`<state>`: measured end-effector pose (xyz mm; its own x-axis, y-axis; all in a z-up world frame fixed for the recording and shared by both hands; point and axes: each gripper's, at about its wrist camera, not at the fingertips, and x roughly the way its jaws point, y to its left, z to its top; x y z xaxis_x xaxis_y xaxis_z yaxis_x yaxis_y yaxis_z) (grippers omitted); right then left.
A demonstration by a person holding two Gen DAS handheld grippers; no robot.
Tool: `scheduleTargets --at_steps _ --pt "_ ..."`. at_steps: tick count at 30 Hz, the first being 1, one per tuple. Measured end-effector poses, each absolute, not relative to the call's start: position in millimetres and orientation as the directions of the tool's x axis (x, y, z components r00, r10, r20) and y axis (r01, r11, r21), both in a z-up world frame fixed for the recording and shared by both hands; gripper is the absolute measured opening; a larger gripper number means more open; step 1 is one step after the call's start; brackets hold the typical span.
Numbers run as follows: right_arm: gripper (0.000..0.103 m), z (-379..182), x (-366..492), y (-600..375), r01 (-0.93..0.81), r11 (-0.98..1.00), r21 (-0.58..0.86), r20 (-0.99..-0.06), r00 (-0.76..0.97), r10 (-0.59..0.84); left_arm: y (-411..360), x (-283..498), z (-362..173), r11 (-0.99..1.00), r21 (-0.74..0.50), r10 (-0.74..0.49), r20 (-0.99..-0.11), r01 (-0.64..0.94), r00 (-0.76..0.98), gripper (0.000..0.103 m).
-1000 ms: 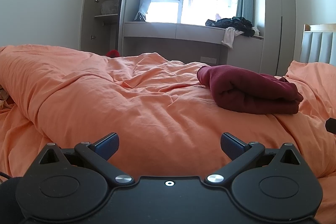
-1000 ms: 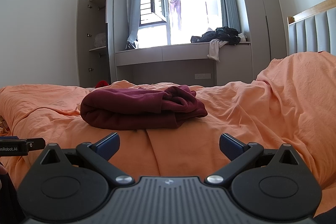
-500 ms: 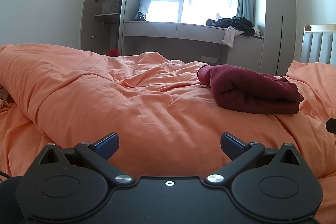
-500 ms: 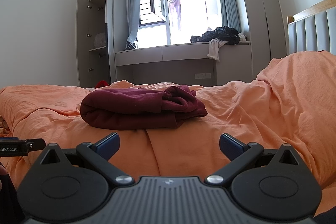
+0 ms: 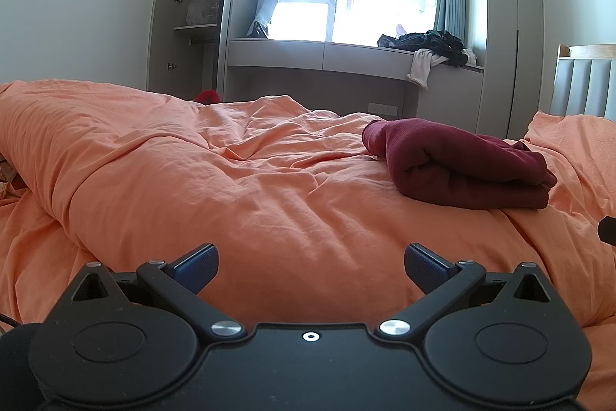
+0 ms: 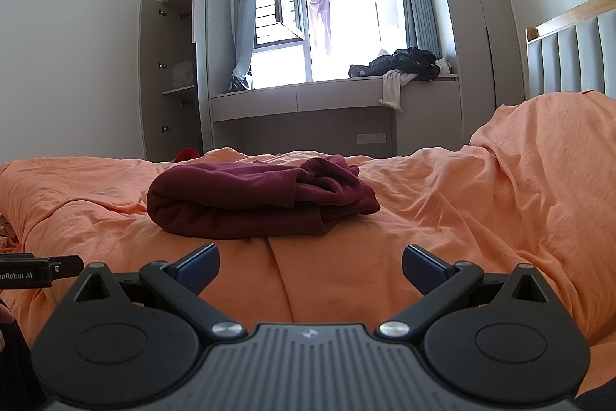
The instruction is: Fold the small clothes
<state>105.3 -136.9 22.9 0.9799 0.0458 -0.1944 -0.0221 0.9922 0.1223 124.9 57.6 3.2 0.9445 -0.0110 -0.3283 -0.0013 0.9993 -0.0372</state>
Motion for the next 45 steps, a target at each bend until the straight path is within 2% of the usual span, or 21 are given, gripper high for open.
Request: scheduleTargets --at_steps 22,27,45 --pt "0.103 23 105 -137 -0.023 0.992 0.123 -0.194 0.980 0.047 58 125 4 0.999 -0.036 -0.013 -0.328 0.002 0.945 0.103" --pt "0.103 24 105 -137 -0.022 0.992 0.125 -0.195 0.980 0.047 55 122 5 0.999 0.013 0.046 -0.316 -0.044 0.947 0.103" --pt "0.103 23 104 -136 -0.021 0.992 0.127 -0.196 0.980 0.046 48 119 6 0.997 0.062 0.056 -0.292 -0.040 0.955 0.103"
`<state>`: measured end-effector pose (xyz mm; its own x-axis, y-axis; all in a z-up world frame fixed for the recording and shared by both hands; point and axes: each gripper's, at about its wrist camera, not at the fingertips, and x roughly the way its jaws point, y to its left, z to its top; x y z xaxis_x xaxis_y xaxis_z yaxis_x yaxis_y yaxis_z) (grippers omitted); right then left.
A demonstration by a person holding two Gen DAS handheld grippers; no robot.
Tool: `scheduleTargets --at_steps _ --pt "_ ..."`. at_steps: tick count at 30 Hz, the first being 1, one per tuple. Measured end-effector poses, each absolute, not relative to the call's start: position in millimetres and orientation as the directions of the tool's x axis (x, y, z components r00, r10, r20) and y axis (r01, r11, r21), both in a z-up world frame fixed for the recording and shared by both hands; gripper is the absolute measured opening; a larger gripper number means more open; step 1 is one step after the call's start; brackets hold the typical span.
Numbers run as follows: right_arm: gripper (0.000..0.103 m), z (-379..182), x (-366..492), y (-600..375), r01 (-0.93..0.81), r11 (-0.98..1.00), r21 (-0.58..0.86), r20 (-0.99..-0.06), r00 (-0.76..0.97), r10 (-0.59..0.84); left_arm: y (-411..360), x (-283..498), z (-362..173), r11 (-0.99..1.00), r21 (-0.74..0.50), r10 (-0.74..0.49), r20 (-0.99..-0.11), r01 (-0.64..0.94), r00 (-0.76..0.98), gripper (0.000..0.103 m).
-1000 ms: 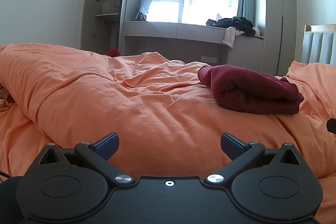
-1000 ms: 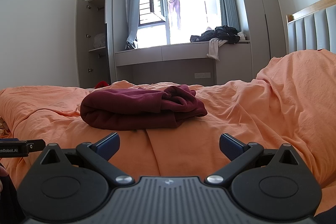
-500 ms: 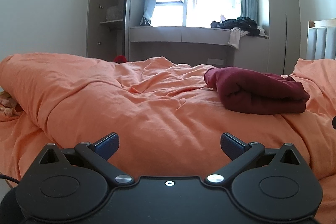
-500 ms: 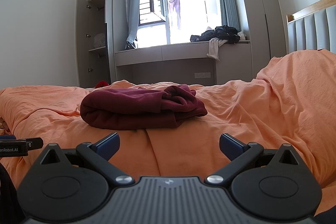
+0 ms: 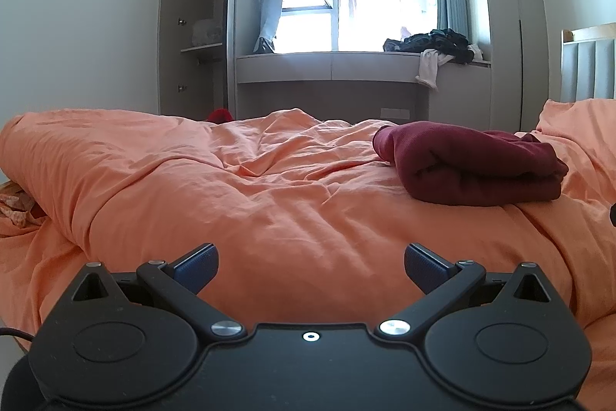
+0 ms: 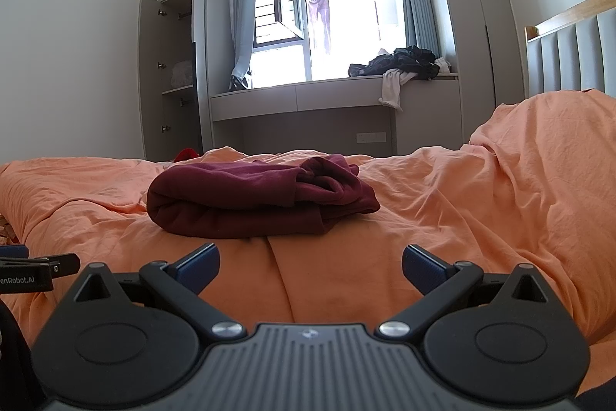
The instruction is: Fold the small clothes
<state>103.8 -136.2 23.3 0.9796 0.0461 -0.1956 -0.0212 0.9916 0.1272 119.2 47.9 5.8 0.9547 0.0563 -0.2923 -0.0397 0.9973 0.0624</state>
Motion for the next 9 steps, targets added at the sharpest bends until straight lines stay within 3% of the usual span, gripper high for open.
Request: scheduleTargets --at_steps 9 --pt "0.103 23.2 103.8 -134.4 -0.022 0.992 0.127 -0.199 0.979 0.047 46.9 118.6 5.6 0.997 0.068 0.053 -0.292 -0.035 0.955 0.103"
